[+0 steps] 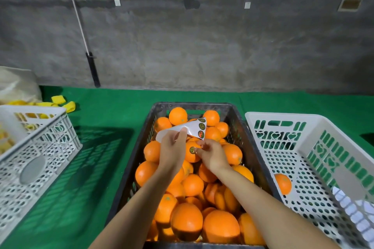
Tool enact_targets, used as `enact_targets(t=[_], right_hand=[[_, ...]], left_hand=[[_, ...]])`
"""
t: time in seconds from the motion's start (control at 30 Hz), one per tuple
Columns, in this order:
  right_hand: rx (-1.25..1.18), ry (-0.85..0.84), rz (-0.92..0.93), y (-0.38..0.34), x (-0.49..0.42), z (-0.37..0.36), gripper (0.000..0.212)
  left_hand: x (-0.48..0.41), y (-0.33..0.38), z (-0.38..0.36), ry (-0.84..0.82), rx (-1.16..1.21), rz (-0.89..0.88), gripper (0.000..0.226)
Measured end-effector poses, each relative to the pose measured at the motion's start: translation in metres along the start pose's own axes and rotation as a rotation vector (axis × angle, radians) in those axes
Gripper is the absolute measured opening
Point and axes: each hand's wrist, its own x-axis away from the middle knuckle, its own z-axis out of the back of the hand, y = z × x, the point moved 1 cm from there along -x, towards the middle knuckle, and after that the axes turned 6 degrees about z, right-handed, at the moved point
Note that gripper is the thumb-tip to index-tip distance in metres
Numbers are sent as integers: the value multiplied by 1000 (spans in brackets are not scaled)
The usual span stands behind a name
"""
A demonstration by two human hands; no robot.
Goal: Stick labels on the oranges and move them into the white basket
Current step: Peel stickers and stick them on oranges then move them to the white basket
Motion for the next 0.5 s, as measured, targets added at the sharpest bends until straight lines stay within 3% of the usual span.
enact_targets(t=[0.17, 0.3, 0.43, 0.5], right_hand=[[214, 20, 199, -4, 11, -4, 24], [179, -36, 175, -6, 9, -6, 31], [74, -66, 108, -4, 6, -6, 25], [153, -133, 94, -2, 7, -13, 31]], left_hand=[[2, -5, 1, -48, -4, -8, 39], [5, -10, 2, -102, -85, -27, 13], [7, -11, 2, -103, -100, -39, 10], [8, -13, 2, -91, -139, -57, 15]])
